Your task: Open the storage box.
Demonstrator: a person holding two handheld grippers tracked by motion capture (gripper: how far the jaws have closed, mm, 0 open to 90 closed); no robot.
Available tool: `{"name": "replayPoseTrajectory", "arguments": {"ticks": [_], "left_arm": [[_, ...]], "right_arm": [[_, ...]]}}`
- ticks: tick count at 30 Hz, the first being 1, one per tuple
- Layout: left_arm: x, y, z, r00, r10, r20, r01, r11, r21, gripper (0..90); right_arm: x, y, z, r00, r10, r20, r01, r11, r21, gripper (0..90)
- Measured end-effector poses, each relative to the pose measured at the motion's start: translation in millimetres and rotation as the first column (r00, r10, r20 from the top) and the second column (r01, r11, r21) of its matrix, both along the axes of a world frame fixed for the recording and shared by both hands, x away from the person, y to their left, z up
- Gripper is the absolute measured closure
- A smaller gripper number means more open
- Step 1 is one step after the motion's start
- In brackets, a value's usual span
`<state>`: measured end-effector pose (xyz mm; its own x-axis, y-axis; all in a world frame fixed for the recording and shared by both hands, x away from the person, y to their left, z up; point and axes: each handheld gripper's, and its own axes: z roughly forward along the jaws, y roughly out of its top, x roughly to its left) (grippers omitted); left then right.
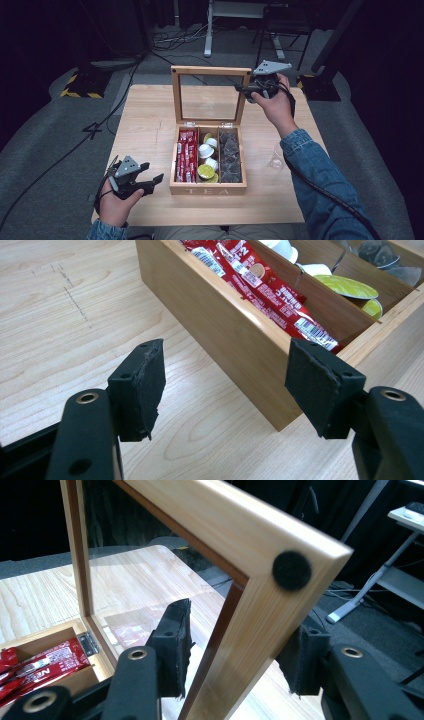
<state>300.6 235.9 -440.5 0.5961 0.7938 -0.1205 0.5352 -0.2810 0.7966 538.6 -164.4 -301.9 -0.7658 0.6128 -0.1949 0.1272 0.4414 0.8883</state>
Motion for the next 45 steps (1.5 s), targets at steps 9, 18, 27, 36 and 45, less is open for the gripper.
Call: {"name": "replayPoseTrajectory", "arguments": {"ticks": [9,18,27,36,45], "left_arm": [[2.4,2.4,-4.5,0.9998,0.018,-0.010,-0.017,0.9992,0.037,31.4],[5.2,4.6,-9.9,0.9992,0.030,-0.028,-0.029,0.9987,0.041,30.8],[6.7,7.2,-13.1,0.9986,0.035,-0.040,-0.033,0.9984,0.046,30.1],[8.9,6.5,-15.5,0.9981,0.039,-0.048,-0.037,0.9984,0.043,29.9],[15.5,7.5,-17.4,0.9982,0.032,-0.050,-0.029,0.9984,0.048,29.5]], "right_arm": [[10.0,3.7,-12.7,0.9994,-0.022,-0.028,0.021,1.000,-0.004,47.6],[17.8,7.1,-26.6,0.9978,-0.037,-0.056,0.036,0.999,-0.008,42.9],[27.6,5.5,-47.2,0.9928,-0.066,-0.100,0.064,0.998,-0.017,40.6],[30.1,4.4,-52.6,0.9908,-0.070,-0.116,0.069,0.998,-0.008,41.2],[22.2,-4.6,-45.9,0.9893,-0.096,-0.110,0.098,0.995,0.015,31.8]]}}
